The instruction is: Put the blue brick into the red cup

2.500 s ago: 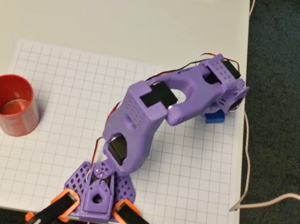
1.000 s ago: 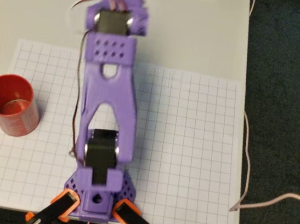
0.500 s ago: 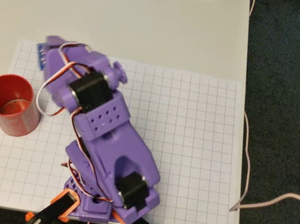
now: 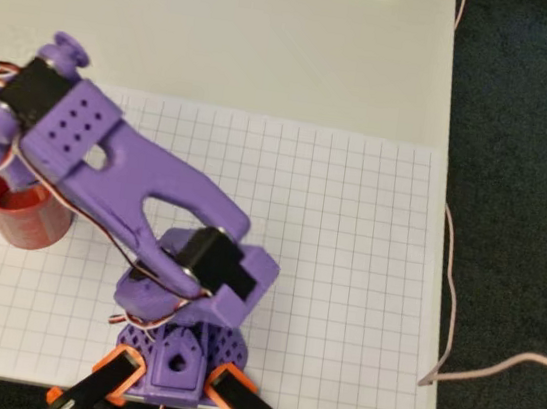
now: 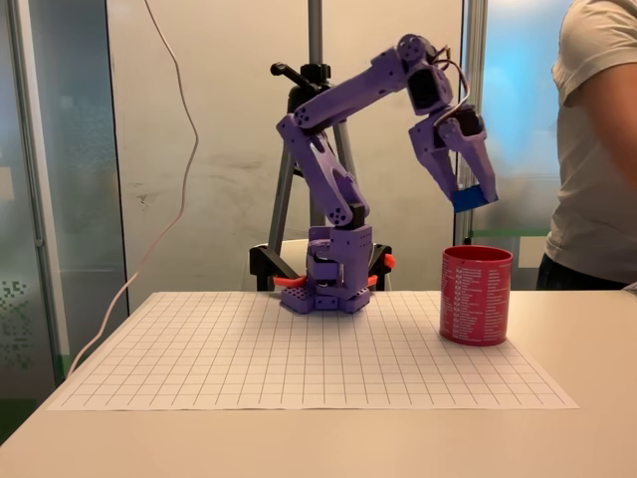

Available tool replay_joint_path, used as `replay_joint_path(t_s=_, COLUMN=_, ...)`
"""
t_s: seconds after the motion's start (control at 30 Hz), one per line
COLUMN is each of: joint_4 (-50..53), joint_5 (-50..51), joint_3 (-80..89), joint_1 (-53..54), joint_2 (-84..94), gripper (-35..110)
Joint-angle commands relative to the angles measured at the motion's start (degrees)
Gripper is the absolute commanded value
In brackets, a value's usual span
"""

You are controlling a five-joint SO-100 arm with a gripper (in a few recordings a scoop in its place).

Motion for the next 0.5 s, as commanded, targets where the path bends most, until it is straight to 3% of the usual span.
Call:
replay_joint_path(t_s=0.0, joint_4=-0.53, joint_5=1.58, joint_3=-4.75, joint_1=-3.52, joint_2=-3.69, gripper=0)
replay_joint_path(t_s=0.47, joint_4=-1.41, joint_5=-1.85, joint_3=-4.39, joint_1=-1.93, joint_2=-2.72, gripper=0)
